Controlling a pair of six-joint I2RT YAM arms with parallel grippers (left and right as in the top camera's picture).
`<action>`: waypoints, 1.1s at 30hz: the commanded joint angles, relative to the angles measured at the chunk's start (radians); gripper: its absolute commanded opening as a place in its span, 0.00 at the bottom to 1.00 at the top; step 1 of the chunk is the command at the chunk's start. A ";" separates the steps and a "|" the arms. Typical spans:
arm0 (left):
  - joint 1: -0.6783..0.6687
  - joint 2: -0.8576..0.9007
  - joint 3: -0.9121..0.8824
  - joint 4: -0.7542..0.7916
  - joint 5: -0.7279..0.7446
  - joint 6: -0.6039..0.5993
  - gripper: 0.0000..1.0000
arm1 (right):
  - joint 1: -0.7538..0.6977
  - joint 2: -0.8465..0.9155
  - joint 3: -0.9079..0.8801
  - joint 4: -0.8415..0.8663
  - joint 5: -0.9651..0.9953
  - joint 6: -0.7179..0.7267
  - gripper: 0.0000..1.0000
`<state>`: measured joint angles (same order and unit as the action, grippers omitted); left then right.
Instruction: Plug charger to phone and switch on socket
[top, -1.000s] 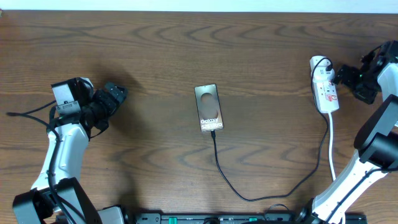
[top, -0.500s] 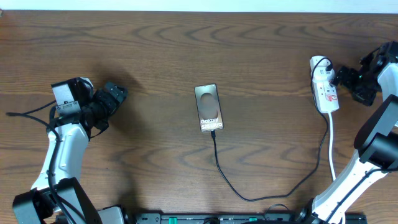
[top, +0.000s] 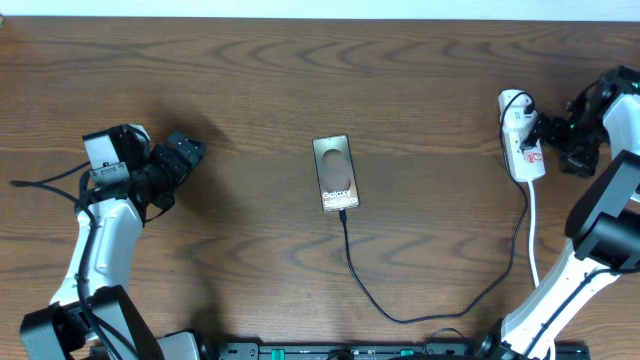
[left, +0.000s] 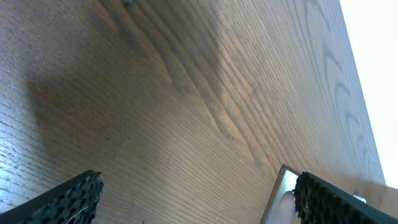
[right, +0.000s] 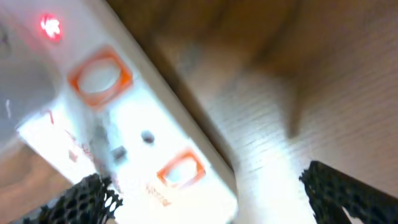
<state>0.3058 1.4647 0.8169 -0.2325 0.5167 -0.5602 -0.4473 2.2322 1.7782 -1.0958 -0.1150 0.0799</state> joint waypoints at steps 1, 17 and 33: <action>0.003 0.002 0.005 -0.002 -0.010 0.014 0.98 | 0.005 -0.028 0.076 -0.064 0.048 -0.102 0.99; 0.003 0.002 0.005 -0.002 -0.010 0.014 0.98 | 0.095 -0.331 0.090 -0.090 0.105 -0.100 0.99; 0.003 0.002 0.005 -0.002 -0.010 0.014 0.98 | 0.108 -0.349 0.090 -0.090 0.105 -0.100 0.99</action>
<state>0.3058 1.4647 0.8169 -0.2325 0.5167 -0.5602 -0.3382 1.8839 1.8534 -1.1854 -0.0177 -0.0090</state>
